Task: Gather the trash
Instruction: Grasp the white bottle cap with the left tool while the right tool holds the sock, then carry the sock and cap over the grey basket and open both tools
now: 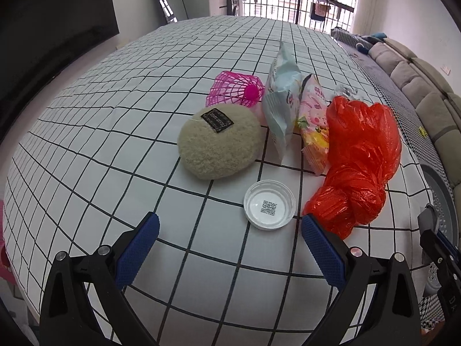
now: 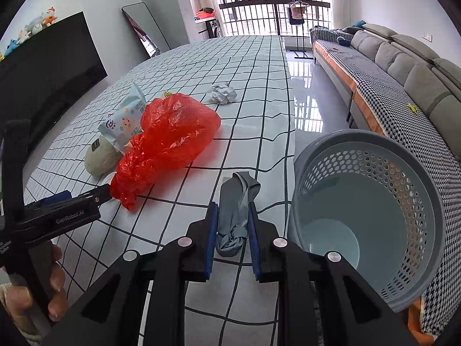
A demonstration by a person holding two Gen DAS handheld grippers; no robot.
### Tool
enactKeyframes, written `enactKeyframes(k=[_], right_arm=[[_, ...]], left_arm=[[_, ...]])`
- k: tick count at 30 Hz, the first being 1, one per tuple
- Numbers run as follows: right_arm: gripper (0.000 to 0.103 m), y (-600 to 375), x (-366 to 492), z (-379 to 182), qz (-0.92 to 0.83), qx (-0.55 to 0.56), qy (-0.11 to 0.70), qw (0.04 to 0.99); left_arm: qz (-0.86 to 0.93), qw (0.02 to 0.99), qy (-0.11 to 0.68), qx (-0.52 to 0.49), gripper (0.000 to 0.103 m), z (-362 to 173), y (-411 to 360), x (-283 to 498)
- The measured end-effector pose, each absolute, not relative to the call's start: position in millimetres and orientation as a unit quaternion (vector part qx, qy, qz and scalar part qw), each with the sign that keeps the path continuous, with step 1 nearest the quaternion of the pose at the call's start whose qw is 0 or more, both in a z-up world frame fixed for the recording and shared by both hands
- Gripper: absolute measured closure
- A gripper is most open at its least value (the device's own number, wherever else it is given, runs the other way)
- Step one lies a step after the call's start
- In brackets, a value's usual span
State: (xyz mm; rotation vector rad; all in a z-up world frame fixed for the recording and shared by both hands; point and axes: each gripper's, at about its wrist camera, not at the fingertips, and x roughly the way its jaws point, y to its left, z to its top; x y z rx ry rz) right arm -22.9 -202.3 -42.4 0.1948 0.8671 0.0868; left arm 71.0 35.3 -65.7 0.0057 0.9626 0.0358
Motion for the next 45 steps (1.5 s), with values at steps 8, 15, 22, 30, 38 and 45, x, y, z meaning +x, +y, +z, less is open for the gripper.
enactKeyframes(k=[8,15,22,30,38,45], right_arm=[[0.083,-217.2,-22.9,-47.0,0.040,0.113,0.421,0.899],[0.083,-220.9,-24.1,-50.0,0.043,0.115,0.422,0.898],[0.083,-220.0,-21.9,-51.3,0.043,0.114,0.423,0.898],[0.083,-218.3,-20.8,-52.0,0.040,0.112,0.425,0.897],[0.083,-217.8,-26.0,-48.9,0.032,0.109,0.424,0.899],[0.083,-220.6,-39.8,-40.5,0.022,0.105,0.417,0.902]], left_arm=[[0.017,0.885,0.464,0.017,0.006,-68.2,19.0,71.0],[0.038,0.875,0.483,-0.003,0.006,-77.8,29.0,83.0],[0.032,0.878,0.477,-0.006,0.007,-79.1,29.6,88.9],[0.007,0.885,0.466,-0.010,0.048,-72.3,25.3,80.0],[0.001,0.890,0.456,-0.007,0.064,-66.0,27.7,61.2],[-0.011,0.909,0.417,0.009,0.064,-38.3,21.5,35.4]])
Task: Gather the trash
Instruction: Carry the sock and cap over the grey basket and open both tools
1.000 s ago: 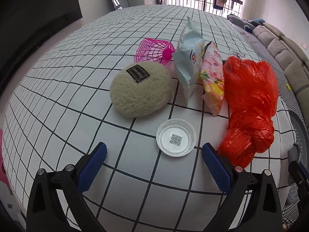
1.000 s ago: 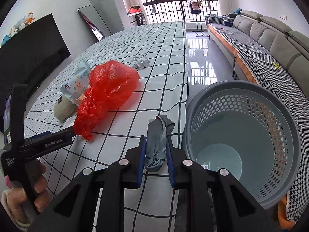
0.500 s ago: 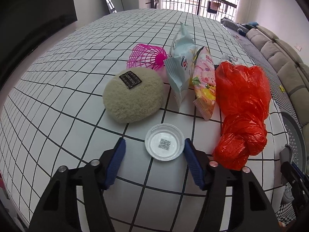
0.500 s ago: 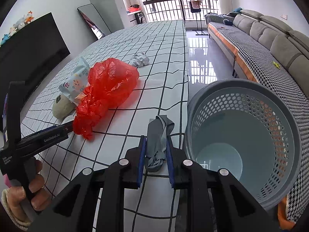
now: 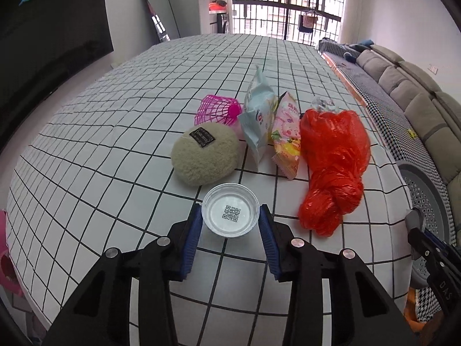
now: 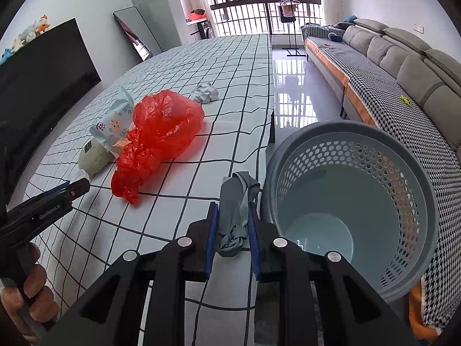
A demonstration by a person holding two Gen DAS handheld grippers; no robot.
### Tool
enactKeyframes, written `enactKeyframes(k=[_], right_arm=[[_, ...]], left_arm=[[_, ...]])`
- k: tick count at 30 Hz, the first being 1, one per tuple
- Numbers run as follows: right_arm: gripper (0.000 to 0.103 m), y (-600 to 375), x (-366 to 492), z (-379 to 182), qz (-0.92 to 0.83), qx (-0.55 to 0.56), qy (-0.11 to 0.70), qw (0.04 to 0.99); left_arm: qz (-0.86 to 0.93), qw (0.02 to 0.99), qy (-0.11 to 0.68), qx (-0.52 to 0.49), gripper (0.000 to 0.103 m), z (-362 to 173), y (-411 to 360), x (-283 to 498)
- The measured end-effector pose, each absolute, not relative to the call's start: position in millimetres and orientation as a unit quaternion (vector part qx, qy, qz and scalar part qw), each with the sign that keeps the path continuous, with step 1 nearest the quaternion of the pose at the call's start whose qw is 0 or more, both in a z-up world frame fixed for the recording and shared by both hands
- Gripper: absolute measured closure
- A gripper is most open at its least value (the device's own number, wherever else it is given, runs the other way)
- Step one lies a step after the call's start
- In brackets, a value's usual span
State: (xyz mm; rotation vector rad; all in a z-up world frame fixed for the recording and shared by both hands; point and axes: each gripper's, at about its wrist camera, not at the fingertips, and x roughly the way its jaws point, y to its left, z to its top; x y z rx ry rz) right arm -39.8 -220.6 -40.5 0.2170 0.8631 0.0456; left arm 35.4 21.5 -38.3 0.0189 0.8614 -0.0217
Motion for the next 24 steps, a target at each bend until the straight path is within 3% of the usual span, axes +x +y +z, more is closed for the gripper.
enactKeyframes(k=[10,24], right_arm=[[0.083,-261.9,-82.9,-23.3,-0.035,0.115,0.396,0.910],[0.083,-344.3,-124.3,-38.3,-0.110,0.150,0.392,0.901]], left_arm=[[-0.118,0.915,0.383,0.039,0.064,-11.6,-50.8,-1.6],[-0.228,0.887,0.388,0.099,0.064,-21.4,-165.8,-20.6]])
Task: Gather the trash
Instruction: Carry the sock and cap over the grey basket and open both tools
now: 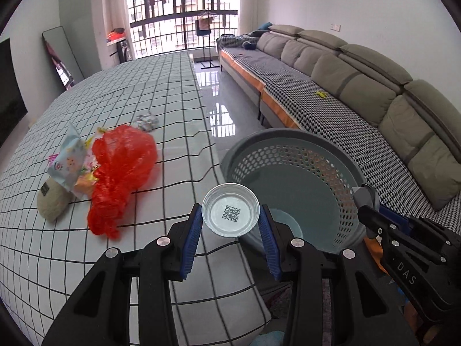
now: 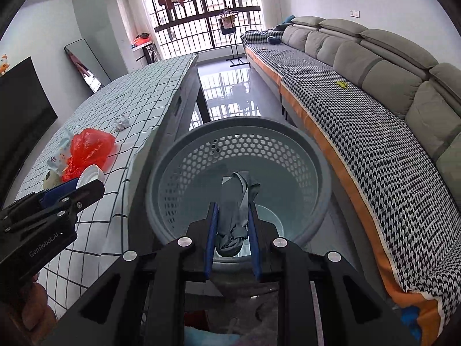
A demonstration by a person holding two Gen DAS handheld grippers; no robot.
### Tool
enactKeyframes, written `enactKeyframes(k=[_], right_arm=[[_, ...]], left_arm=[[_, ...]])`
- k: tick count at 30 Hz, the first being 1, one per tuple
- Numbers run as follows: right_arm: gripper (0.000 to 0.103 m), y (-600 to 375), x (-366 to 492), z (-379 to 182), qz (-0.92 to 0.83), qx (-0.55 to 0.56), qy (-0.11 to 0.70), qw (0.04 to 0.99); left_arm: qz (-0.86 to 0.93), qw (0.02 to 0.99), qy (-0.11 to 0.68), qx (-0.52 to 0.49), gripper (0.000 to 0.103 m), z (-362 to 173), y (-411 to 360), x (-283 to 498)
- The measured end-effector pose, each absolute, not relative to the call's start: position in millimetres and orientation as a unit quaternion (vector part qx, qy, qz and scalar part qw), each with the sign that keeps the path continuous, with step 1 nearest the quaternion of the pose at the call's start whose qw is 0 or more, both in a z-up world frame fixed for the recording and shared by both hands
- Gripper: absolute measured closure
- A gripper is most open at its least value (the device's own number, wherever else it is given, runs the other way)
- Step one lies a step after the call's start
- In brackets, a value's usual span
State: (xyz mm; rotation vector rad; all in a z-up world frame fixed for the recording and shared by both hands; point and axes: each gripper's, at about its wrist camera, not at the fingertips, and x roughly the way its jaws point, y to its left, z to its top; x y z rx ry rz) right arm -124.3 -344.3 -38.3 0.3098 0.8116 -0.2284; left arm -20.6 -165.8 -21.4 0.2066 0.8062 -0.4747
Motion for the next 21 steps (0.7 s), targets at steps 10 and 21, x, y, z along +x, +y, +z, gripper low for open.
enactKeyframes(k=[10,21], right_arm=[[0.083,-385.6,-110.4,-64.2,-0.119,0.175,0.412,0.886],[0.083,-402.5,-86.5,-83.1,-0.106,0.180,0.421,0.882]], left_arm=[[-0.245,0.869,0.411,0.129,0.064,-43.7,-218.8,-6.5],[-0.238,0.857,0.436,0.137,0.063,-66.0,-236.5,9.8]])
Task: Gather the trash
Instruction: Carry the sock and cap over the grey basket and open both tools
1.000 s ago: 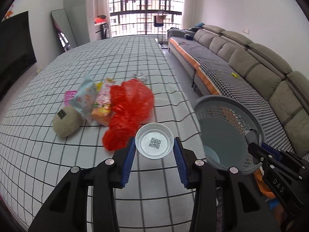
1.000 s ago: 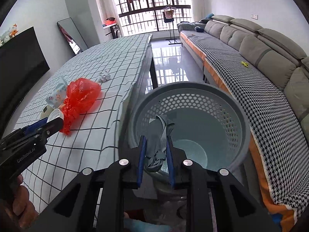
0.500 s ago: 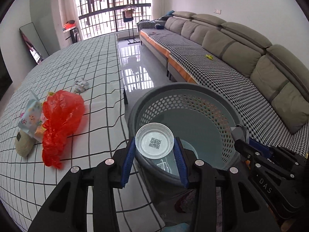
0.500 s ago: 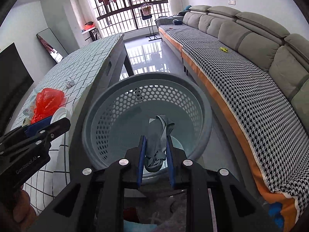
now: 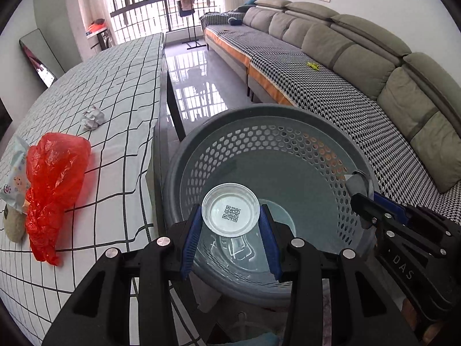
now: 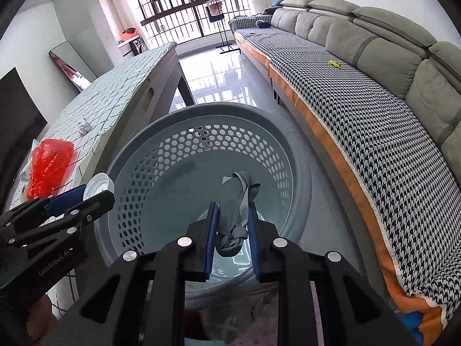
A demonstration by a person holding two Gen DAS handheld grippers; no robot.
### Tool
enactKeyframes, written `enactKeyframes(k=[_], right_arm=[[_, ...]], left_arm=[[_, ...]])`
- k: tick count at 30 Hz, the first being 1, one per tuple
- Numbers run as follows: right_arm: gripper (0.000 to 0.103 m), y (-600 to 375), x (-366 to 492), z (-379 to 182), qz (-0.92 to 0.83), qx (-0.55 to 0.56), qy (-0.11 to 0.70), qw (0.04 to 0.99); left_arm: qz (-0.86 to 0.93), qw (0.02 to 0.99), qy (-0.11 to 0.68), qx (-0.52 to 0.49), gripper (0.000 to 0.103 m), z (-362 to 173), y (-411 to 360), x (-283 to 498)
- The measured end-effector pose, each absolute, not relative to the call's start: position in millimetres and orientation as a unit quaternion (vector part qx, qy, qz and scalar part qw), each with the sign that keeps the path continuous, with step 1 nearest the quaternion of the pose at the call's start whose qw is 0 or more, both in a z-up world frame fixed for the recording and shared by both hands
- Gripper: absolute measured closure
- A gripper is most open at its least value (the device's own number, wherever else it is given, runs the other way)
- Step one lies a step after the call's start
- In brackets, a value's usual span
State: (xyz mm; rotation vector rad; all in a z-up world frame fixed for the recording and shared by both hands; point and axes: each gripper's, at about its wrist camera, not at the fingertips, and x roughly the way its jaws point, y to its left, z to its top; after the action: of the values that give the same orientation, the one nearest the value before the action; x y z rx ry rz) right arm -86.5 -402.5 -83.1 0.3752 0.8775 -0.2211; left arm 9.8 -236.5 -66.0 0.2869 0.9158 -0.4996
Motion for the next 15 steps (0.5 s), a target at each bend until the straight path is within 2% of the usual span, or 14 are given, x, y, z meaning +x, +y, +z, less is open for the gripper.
enactKeyframes(k=[12,14,15], right_arm=[[0.082,-398.0,-72.5,-94.6,-0.099,0.181,0.433,0.877],[0.079,-397.9,-72.3,-93.7,-0.101,0.180,0.431,0.878],[0.074,-398.6,-72.5,-92.9,-0.102,0.180,0.429,0.879]], left_arm=[[-0.237,0.848,0.455,0.133,0.063,-81.6,-237.7,19.5],[-0.237,0.848,0.456,0.132,0.058,-82.1,-236.6,21.4],[-0.236,0.849,0.455,0.131,0.056,-82.1,-235.9,22.0]])
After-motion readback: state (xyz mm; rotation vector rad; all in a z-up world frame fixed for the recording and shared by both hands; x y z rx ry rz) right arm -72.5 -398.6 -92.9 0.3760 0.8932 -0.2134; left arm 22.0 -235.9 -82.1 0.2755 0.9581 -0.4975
